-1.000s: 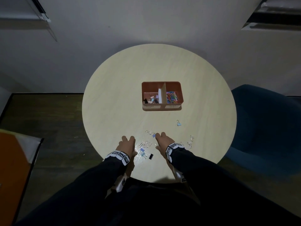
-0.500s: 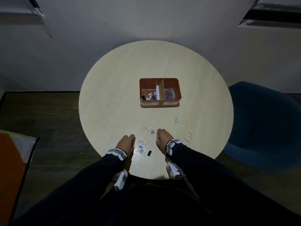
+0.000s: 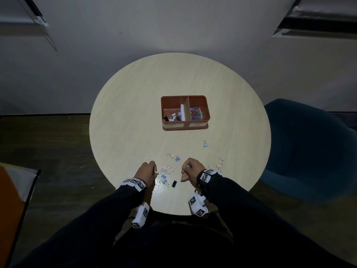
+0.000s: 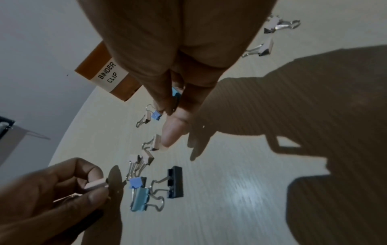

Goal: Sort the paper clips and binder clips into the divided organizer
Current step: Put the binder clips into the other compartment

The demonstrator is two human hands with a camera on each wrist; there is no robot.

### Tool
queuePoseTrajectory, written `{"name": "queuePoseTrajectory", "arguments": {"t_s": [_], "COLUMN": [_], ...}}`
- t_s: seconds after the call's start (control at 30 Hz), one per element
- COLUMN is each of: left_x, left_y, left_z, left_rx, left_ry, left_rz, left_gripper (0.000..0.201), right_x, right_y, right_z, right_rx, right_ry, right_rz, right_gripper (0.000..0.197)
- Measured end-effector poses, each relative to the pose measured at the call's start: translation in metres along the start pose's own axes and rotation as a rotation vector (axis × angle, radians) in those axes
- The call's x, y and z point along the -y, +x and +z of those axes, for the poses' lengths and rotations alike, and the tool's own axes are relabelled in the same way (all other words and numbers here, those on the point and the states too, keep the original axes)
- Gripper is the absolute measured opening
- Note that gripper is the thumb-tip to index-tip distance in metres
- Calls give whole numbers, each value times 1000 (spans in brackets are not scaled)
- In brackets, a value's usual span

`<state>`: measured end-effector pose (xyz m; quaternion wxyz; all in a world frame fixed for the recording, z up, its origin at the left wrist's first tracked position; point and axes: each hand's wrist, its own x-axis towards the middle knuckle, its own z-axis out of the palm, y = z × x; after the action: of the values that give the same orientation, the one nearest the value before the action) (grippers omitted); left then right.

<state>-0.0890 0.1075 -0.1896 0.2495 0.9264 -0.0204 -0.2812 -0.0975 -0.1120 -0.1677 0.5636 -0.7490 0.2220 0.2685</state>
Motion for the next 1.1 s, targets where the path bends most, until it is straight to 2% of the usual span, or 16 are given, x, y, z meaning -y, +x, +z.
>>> {"name": "queuePoseTrajectory", "arguments": {"t_s": [0.07, 0.17, 0.27, 0.37, 0.43, 0.57, 0.67, 0.8, 0.9, 0.97, 1.03, 1.1], "left_x": [-1, -1, -1, -6, -9, -8, -9, -6, -3, -4, -7, -11], "left_y": [-1, -6, -8, -7, -7, -8, -11, -13, -12, -12, -12, -11], "left_z": [-5, -10, -9, -8, -6, 4, 15, 20, 15, 12, 9, 9], "left_rx": [-24, -7, 21, 15, -14, 20, 46, -20, -2, 19, 23, 14], "left_ry": [-91, -232, -310, -247, -227, -116, 43, 28, 20, 10, 44, 91], "left_rz": [7, 0, -14, -6, -4, 47, 111, 105, 95, 100, 145, 209], "left_gripper": [9, 2, 16, 19, 9, 22, 17, 19, 9, 15, 18, 8], "right_x": [2, 7, 10, 11, 8, 0, -4, -7, -7, -4, 0, 2], "right_y": [1, -2, -7, -8, -7, -12, -12, -16, -21, -22, -21, -17], "right_z": [4, 7, 9, 15, 19, 24, 28, 27, 24, 23, 22, 21], "right_rx": [5, 25, 98, 171, 212, 259, 260, 253, 235, 211, 189, 195], "right_ry": [100, 34, -387, -833, -992, -1138, -1189, -1141, -1086, -1033, -987, -979], "right_rz": [50, 121, 3, -138, -194, -268, -260, -273, -282, -245, -192, -165], "right_gripper": [22, 18, 28, 36, 37, 57, 51, 38, 31, 27, 22, 18]}}
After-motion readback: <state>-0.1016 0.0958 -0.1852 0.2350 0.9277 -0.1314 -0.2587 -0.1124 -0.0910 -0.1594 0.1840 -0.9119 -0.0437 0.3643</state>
